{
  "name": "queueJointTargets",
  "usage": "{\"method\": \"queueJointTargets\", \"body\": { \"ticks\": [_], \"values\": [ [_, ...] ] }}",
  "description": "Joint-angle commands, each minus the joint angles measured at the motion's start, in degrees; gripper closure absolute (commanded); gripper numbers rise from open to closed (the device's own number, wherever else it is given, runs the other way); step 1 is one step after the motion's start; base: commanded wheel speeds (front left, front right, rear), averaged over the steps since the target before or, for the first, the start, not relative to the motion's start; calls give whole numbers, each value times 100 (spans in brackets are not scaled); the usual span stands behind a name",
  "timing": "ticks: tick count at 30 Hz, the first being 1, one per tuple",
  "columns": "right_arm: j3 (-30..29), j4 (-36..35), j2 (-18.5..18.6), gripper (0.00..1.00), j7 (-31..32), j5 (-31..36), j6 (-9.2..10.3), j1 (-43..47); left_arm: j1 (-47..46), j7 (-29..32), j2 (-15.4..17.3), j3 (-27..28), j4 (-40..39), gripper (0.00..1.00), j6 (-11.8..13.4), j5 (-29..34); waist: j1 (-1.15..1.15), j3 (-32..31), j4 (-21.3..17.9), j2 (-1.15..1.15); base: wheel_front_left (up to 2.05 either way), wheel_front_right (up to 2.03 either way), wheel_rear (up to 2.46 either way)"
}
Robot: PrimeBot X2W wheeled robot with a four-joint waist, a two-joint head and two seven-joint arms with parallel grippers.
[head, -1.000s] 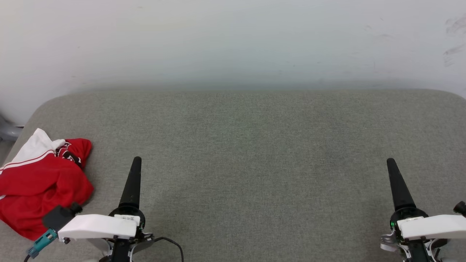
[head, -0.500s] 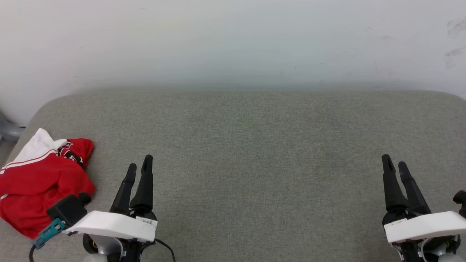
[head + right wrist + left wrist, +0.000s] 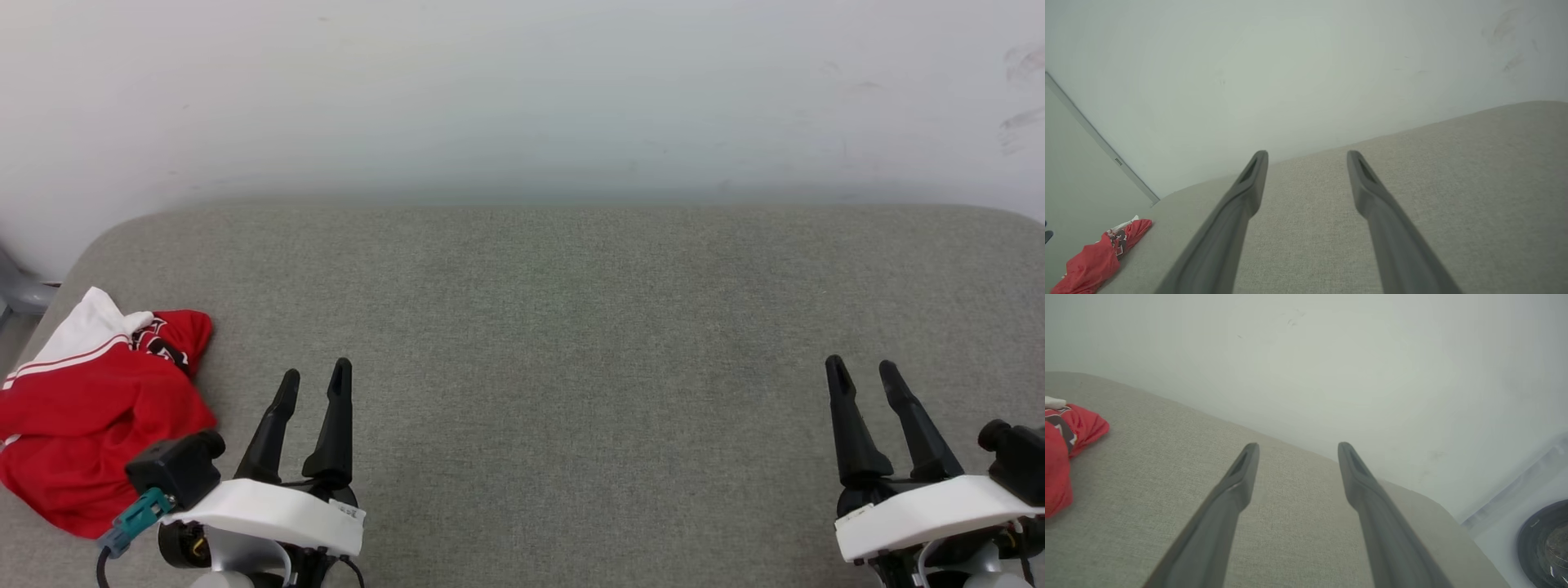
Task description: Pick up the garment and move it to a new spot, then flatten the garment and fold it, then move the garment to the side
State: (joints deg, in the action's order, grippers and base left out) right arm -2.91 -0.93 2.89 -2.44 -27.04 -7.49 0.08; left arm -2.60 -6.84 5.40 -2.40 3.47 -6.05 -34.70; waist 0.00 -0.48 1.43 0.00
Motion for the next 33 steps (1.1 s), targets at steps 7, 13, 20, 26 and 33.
{"method": "queueJointTargets", "body": {
  "ticks": [7,13,20,26,33],
  "values": [
    [17,-178,0,0,143,755,0,45,6,-162,174,-159,28,0,87,706,0,-5,24,0,0,0,0],
    [-40,-245,-1,0,234,1144,0,81,1,-256,257,-282,64,0,127,1082,0,-1,37,0,0,0,0],
    [-81,-318,-1,0,289,1465,0,156,7,-334,294,-374,129,0,171,1391,0,-1,48,0,0,0,0],
    [-81,-413,-1,0,267,1695,0,200,22,-414,311,-407,175,0,196,1628,0,-1,45,0,0,0,0],
    [-115,-472,-2,0,213,1934,0,242,18,-508,293,-416,201,0,156,1854,0,0,45,0,0,0,0]
  ]
}}
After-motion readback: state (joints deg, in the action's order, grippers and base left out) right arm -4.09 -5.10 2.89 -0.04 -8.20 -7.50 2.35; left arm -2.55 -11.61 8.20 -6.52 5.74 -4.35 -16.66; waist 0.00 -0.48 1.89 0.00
